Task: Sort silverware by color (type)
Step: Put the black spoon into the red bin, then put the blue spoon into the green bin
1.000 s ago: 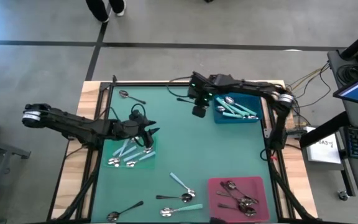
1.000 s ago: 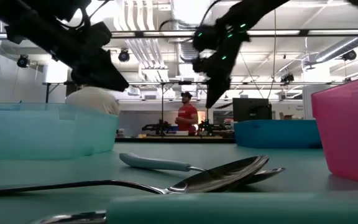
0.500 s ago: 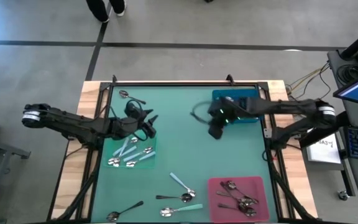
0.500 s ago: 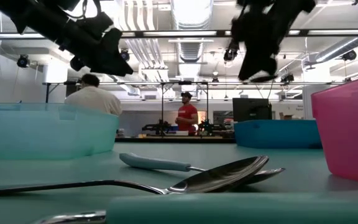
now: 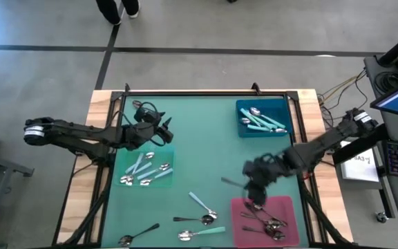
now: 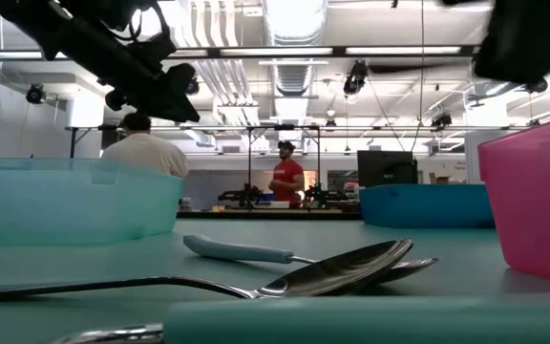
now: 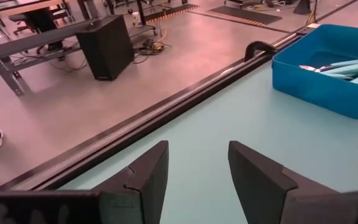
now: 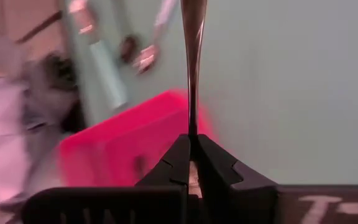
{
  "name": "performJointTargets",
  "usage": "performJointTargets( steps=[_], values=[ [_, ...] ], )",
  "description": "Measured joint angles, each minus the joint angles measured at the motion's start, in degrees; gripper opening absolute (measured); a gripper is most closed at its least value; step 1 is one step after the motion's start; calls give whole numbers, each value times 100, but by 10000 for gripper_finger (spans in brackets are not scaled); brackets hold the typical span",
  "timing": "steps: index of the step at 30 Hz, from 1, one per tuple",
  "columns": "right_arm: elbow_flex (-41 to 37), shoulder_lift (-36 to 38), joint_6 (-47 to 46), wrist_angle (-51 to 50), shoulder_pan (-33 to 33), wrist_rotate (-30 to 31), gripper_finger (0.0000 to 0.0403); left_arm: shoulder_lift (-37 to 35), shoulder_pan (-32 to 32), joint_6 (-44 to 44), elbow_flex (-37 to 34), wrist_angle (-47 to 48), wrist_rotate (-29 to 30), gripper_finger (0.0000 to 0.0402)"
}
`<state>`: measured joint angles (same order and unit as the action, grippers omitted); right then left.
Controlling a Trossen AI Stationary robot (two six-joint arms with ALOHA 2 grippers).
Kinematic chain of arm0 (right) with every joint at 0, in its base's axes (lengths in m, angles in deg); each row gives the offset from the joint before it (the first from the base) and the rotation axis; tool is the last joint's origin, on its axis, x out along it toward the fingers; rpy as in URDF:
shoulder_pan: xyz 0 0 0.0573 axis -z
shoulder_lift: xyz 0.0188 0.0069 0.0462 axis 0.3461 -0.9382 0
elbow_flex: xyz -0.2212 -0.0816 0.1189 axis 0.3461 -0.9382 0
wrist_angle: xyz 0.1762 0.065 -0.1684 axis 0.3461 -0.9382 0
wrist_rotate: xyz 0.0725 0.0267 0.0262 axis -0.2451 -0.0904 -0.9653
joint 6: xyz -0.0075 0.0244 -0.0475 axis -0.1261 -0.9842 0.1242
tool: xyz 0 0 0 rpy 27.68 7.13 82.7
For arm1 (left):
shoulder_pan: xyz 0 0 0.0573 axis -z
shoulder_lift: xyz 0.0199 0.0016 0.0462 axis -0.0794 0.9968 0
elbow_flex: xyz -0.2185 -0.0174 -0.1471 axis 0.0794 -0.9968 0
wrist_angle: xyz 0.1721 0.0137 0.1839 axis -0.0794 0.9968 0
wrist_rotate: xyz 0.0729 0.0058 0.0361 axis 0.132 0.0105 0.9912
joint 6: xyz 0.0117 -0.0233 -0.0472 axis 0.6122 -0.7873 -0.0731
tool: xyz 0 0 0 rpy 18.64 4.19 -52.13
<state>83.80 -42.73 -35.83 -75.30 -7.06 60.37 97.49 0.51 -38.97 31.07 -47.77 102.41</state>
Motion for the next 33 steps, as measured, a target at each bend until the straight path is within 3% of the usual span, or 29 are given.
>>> performJointTargets(
  steps=[11, 18, 23, 26, 33],
  values=[
    [-171, 0, -2510, 416, -1808, 875, 9, 0, 1, -75, 0, -2, -65, 152],
    [-177, -39, -3371, 425, -2203, 966, 12, 0, 1, -316, 0, -19, -549, 152],
    [-175, -37, -3534, 547, -2212, 918, 43, 0, 3, -499, 0, -22, -965, 152],
    [-175, -54, -3409, 773, -2217, 830, 70, 0, 3, -476, 0, -22, -1546, 152],
    [-171, -136, -2533, 978, -2033, 1181, 114, 0, 115, -174, 0, -45, -4008, 152]
  ],
)
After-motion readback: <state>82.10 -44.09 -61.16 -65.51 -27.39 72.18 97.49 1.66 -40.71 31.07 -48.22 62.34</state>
